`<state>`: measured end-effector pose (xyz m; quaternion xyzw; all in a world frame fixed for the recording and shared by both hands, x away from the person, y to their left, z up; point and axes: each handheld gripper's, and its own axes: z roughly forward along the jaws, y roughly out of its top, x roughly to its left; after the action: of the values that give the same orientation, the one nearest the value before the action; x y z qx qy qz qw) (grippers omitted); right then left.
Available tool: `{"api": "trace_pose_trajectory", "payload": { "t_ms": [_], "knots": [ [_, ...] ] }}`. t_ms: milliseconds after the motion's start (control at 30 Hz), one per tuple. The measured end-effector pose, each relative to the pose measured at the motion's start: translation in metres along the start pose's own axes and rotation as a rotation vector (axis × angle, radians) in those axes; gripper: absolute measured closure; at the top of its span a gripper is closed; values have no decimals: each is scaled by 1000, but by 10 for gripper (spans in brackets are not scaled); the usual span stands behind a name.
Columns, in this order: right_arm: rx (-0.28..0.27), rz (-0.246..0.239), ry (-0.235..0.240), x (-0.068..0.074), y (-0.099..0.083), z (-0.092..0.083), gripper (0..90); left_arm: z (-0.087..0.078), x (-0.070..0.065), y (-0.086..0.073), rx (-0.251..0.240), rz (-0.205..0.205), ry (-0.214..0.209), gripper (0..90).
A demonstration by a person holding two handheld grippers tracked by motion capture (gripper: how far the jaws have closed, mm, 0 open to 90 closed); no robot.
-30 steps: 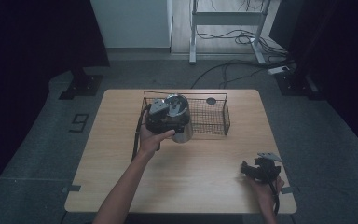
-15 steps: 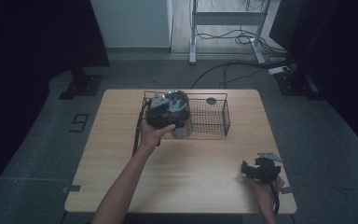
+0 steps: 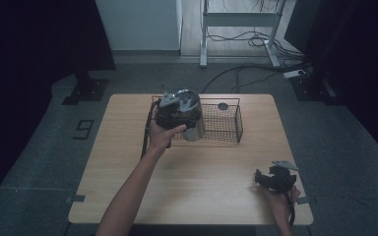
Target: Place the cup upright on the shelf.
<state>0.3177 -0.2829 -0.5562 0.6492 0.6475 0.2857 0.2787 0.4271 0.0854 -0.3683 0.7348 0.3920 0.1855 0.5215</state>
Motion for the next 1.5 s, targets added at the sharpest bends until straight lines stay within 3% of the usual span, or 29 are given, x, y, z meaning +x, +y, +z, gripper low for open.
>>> {"api": "trace_pose_trajectory", "payload": {
  "t_ms": [200, 300, 700, 1033, 1133, 1500],
  "knots": [
    [0, 1, -2, 0, 0, 0, 78, 4, 1, 8, 10, 13, 4, 39],
    [0, 0, -2, 0, 0, 0, 79, 7, 4, 14, 12, 7, -14, 39],
    [-1, -1, -1, 0, 0, 0, 83, 21, 10, 21, 25, 22, 26, 39],
    [0, 1, 0, 0, 0, -1, 83, 34, 20, 22, 27, 14, 36, 39],
    [0, 0, 1, -1, 0, -1, 83, 42, 28, 21, 38, -3, 51, 39],
    [0, 0, -2, -1, 0, -1, 84, 64, 36, 18, 51, -13, 88, 39]
  ]
}}
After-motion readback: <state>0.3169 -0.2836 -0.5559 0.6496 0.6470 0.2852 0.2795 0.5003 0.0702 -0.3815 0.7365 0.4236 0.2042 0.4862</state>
